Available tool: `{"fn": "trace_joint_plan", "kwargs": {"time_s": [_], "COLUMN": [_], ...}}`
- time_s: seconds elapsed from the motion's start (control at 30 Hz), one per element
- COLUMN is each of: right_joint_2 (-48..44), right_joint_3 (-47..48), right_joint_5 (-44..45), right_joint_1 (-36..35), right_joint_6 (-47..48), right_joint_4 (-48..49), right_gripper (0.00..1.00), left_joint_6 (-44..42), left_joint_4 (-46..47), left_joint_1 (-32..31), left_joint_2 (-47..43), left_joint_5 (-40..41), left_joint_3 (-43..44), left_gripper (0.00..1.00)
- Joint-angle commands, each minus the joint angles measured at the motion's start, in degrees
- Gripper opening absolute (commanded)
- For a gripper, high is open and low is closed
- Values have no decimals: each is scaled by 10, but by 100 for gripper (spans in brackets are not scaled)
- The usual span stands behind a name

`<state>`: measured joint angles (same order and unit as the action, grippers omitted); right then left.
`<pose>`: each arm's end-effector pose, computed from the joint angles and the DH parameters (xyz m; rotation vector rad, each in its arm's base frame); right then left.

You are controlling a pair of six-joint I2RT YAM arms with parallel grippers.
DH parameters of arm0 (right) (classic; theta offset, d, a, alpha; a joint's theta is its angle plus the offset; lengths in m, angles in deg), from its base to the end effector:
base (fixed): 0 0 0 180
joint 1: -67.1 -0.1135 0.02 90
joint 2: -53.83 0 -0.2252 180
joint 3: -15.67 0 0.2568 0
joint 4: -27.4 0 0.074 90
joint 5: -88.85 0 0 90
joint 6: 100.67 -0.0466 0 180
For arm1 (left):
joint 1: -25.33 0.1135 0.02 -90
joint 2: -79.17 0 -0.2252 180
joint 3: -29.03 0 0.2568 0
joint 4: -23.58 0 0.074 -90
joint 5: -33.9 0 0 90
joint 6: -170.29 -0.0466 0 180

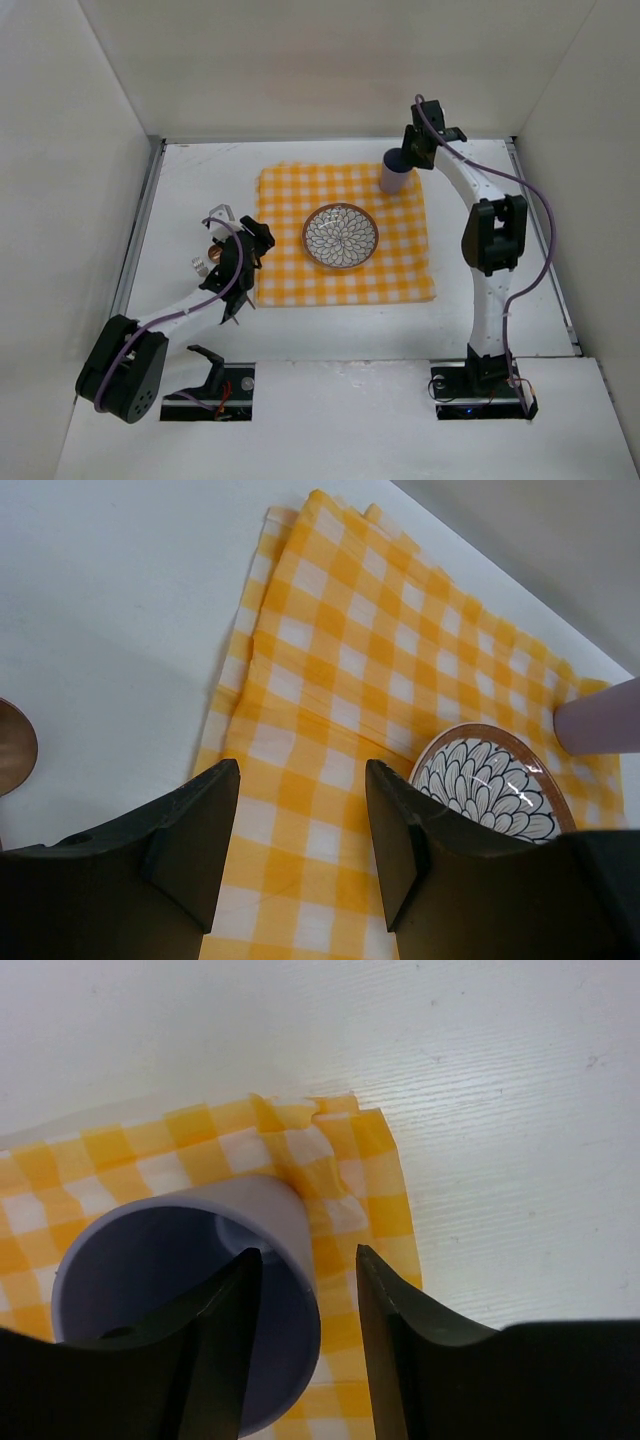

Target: Set the dinner table for one person

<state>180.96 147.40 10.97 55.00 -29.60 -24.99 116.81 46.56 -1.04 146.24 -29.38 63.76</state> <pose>0.4834 0.0936 0.2251 0.2390 2.3686 0.0023 0.2452 -0.0982 0.1647 -0.4915 1.6625 -0.4081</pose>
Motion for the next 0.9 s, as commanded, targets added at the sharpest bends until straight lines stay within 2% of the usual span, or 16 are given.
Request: {"fn": "trace_joint_plan", "kwargs": {"time_s": [0.0,0.17,0.3,0.4,0.43,0.5,0.53,0.6,0.67,0.73,0.8,0.87], "right_joint_2": [-60,-136,-224,-310,-346,-424,-461,-513,-531,-536,-551,-572], "right_joint_3": [24,-20,-89,-183,-232,-351,-414,-520,-589,-633,-679,-721], "right_joint_5": [11,22,38,44,45,40,36,20,-2,-14,-12,-14], "right_joint_1": [-4,-4,-9,-24,-34,-62,-79,-114,-145,-175,-207,-231], "right_joint_6": [5,0,-11,-33,-39,-47,-60,-104,-141,-168,-177,-177], "right_joint_4": [20,57,110,178,215,308,356,425,459,463,473,482], "right_gripper": [52,59,63,63,61,43,28,14,12,13,18,25], "left_joint_6": [0,-6,-12,-21,-22,-20,-14,-1,22,41,58,63], "left_joint_4": [9,-2,-35,-99,-119,-183,-215,-292,-370,-410,-444,-466], "left_joint_1": [8,7,-3,-17,-21,-31,-33,-33,-24,-15,-4,-2], "left_joint_2": [-1,-1,-3,-25,-33,-57,-68,-90,-108,-111,-91,-63], "left_joint_5": [7,19,45,68,75,91,97,107,112,112,106,108], "left_joint_3": [14,23,41,68,73,82,84,89,86,80,84,93], "left_gripper": [51,50,48,39,35,22,19,18,19,25,32,35]}}
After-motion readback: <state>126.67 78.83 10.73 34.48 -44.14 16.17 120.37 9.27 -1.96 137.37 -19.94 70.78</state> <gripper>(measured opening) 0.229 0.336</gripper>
